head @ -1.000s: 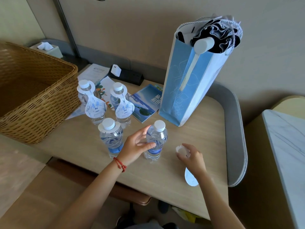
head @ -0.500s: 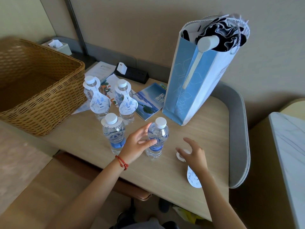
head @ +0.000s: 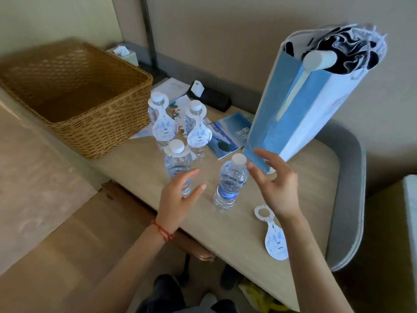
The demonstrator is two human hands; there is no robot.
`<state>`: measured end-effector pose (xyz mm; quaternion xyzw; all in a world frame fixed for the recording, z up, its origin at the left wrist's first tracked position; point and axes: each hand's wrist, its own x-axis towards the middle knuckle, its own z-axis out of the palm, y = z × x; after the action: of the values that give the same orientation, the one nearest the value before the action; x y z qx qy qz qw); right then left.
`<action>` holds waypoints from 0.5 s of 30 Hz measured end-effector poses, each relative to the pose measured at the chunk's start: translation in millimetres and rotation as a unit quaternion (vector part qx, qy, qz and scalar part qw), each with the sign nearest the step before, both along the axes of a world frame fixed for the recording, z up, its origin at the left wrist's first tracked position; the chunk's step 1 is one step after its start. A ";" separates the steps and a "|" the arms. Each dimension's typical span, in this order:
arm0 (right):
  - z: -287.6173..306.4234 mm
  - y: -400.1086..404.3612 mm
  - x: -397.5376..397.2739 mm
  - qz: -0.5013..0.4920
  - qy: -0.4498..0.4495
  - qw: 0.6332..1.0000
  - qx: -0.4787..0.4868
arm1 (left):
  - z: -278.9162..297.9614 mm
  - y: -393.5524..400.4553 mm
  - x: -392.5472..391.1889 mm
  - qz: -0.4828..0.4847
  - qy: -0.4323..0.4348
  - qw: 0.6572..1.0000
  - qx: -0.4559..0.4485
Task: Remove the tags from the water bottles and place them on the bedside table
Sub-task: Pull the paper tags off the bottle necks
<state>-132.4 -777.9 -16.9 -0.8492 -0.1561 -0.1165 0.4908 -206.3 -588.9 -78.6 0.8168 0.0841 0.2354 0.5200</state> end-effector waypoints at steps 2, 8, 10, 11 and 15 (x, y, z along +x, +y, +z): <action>6.0 9.8 -3.0 0.023 -0.018 1.000 -0.007 | 0.5 7.4 -8.7 0.035 -0.011 0.999 0.008; 10.5 45.4 -9.3 0.066 -0.035 0.997 0.001 | 0.7 33.5 -21.0 0.114 -0.028 0.993 0.018; 8.3 59.6 -10.4 0.075 -0.040 0.996 0.004 | 0.1 42.9 -17.1 0.126 -0.018 0.992 0.004; 6.2 66.4 -10.6 0.077 -0.042 0.996 0.004 | -0.5 47.6 -13.8 0.126 -0.011 0.992 -0.004; -4.2 92.8 -7.5 0.059 -0.023 0.998 0.003 | -2.9 64.4 1.9 0.083 0.038 0.995 -0.034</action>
<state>-139.9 -685.1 -21.1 -0.8342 -0.2170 -0.1069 0.4957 -204.4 -524.5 -81.5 0.7972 0.1798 0.2436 0.5224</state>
